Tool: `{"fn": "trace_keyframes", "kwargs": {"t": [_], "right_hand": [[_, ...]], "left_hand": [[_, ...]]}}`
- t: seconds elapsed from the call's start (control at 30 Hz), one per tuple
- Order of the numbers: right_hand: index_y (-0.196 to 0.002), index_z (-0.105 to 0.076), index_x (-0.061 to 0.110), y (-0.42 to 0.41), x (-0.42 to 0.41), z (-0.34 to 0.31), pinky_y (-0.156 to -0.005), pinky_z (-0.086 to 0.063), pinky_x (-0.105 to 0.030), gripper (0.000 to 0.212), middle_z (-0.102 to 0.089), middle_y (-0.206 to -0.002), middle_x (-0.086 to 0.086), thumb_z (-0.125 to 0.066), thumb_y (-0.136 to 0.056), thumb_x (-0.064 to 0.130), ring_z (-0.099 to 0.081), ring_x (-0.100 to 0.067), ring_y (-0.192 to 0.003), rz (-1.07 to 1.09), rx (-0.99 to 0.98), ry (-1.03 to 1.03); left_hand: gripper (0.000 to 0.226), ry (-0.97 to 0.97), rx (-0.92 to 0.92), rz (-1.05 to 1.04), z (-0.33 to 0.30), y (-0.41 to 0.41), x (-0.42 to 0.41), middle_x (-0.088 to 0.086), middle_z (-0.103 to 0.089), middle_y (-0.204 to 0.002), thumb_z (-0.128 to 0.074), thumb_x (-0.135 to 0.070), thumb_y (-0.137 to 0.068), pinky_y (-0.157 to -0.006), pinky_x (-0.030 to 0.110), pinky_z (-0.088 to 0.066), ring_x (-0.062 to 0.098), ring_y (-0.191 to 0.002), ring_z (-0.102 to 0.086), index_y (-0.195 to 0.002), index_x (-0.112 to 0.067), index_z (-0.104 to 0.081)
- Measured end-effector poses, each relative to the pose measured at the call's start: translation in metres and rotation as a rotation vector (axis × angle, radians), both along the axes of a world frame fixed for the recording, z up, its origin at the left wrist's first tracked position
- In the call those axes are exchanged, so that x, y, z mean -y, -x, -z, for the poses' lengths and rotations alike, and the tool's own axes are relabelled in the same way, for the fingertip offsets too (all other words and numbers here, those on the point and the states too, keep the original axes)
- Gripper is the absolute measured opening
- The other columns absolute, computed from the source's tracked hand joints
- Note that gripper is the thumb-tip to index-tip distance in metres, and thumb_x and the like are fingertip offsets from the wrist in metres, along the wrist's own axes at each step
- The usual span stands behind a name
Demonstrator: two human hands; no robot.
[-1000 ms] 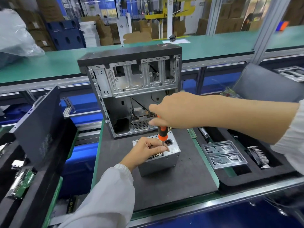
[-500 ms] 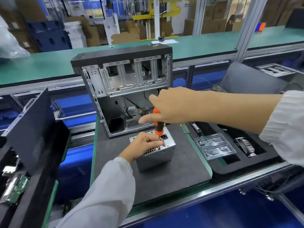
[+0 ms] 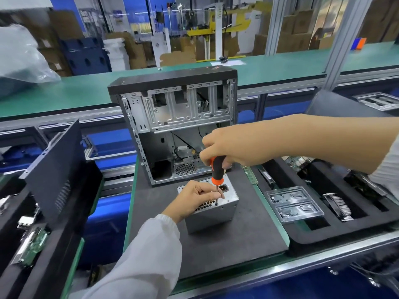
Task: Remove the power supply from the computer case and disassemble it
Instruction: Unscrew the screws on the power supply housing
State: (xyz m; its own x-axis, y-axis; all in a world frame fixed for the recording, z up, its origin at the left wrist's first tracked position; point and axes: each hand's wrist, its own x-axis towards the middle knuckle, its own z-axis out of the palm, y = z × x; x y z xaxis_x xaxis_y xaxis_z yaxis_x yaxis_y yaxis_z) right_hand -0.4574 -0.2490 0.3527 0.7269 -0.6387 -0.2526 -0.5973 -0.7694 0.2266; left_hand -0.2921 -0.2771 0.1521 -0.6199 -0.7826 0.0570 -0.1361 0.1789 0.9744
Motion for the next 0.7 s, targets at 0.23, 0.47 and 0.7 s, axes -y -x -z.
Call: {"fn": "trace_keyframes", "kwargs": {"t": [0.23, 0.47, 0.7], "right_hand": [[-0.061, -0.035, 0.015, -0.009, -0.013, 0.005, -0.042, -0.021, -0.026, 0.062, -0.033, -0.057, 0.0, -0.023, -0.088, 0.07, -0.031, -0.013, -0.045, 0.166, -0.009, 0.353], [-0.112, -0.039, 0.021, -0.004, -0.008, 0.01, -0.054, -0.035, -0.029, 0.021, -0.029, -0.078, 0.007, -0.032, -0.103, 0.039, -0.042, -0.016, -0.072, -0.028, -0.167, 0.272], [-0.118, -0.048, 0.028, -0.007, -0.009, 0.001, -0.076, -0.045, -0.036, 0.029, -0.04, -0.098, 0.008, -0.049, -0.095, 0.044, -0.04, -0.014, -0.087, -0.045, -0.002, 0.078]], "left_hand": [[0.009, 0.043, 0.021, -0.019, 0.001, 0.003, -0.003, -0.002, -0.072, -0.086, -0.07, -0.019, -0.089, -0.083, 0.019, -0.047, 0.007, -0.081, -0.061, -0.084, -0.019, -0.078], [0.021, 0.029, 0.017, 0.0, 0.002, 0.003, -0.001, 0.027, -0.058, -0.083, -0.071, -0.047, -0.083, -0.078, 0.037, -0.035, 0.025, -0.078, -0.042, -0.092, -0.029, -0.078], [0.015, 0.071, 0.052, -0.06, -0.001, 0.003, -0.007, 0.008, -0.072, -0.093, -0.071, -0.037, -0.083, -0.084, 0.036, -0.045, 0.018, -0.083, -0.055, -0.078, -0.026, -0.078]]}}
